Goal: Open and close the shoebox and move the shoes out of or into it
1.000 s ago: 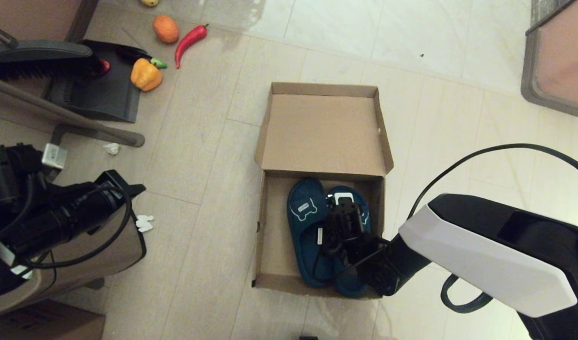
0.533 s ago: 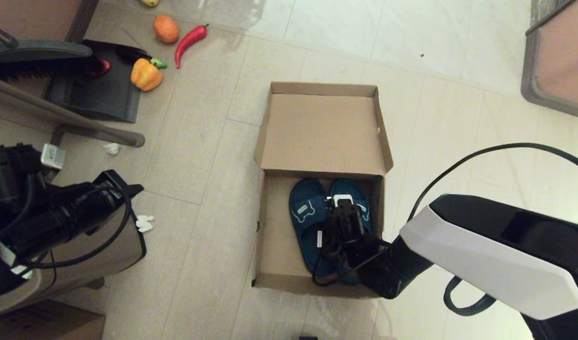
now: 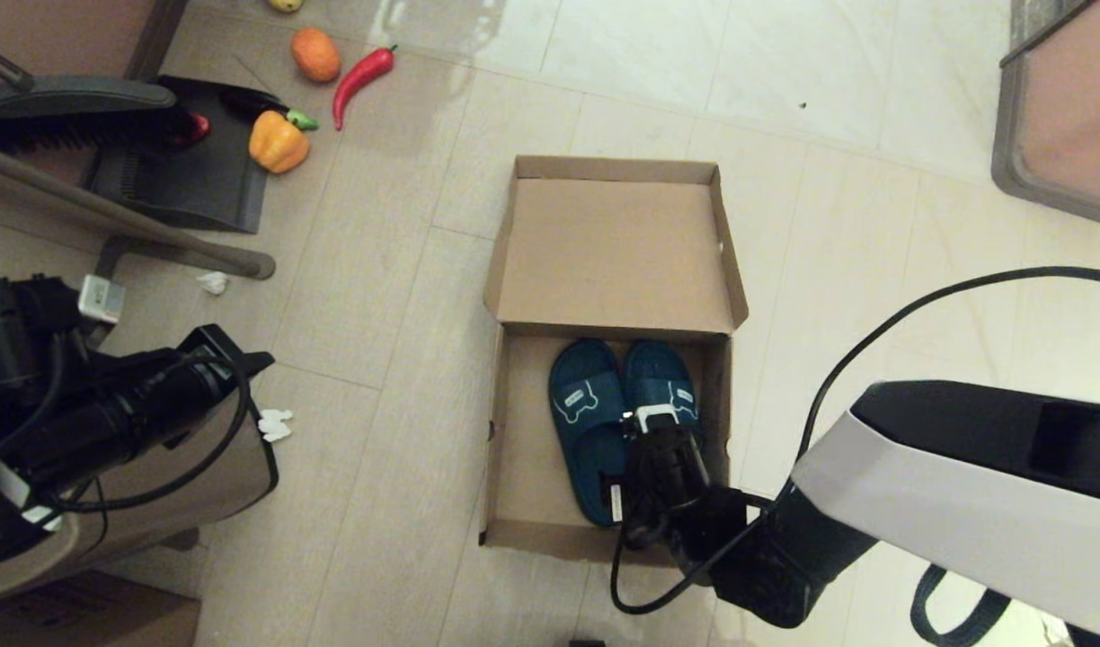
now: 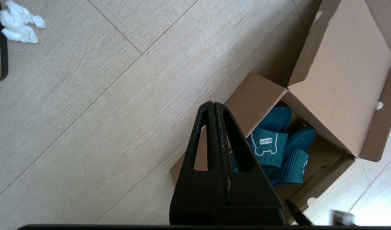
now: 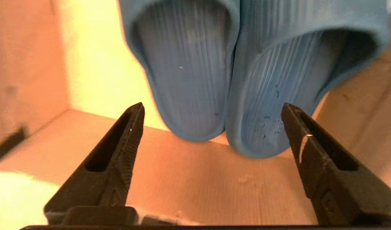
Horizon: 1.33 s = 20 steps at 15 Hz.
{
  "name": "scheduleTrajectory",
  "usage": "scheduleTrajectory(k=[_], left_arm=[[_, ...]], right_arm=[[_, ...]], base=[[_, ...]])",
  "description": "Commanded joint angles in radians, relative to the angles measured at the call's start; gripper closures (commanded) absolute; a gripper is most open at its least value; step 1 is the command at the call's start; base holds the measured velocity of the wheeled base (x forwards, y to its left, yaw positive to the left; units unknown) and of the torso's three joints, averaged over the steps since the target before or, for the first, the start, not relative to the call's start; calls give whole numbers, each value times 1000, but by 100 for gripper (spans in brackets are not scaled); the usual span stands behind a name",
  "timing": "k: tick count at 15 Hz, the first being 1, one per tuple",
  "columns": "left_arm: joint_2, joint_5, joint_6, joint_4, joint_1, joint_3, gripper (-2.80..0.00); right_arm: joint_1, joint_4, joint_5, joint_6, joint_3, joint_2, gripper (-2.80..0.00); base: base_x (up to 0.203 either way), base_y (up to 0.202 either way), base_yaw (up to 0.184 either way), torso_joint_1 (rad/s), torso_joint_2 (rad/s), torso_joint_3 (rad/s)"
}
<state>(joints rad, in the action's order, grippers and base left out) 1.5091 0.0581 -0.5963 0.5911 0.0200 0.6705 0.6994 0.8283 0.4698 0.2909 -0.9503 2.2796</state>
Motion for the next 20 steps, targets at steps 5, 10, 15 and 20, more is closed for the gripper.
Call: scheduleTrajectory(k=[5, 10, 15, 20], left_arm=[[-10, 7, -9, 16, 4, -110, 0], [-10, 45, -4, 59, 5, -147, 0], [-34, 40, -2, 59, 5, -151, 0], [-37, 40, 22, 58, 5, -159, 0]], right_arm=[[42, 7, 14, 14, 125, -256, -280], [35, 95, 10, 14, 332, -454, -280], [33, 121, 68, 11, 336, -524, -280], [-30, 125, 162, 31, 416, -587, 0]], base=[[0, 0, 0, 0, 0, 0], [0, 0, 0, 0, 0, 0], [0, 0, 0, 0, 0, 0], [0, 0, 0, 0, 0, 0]])
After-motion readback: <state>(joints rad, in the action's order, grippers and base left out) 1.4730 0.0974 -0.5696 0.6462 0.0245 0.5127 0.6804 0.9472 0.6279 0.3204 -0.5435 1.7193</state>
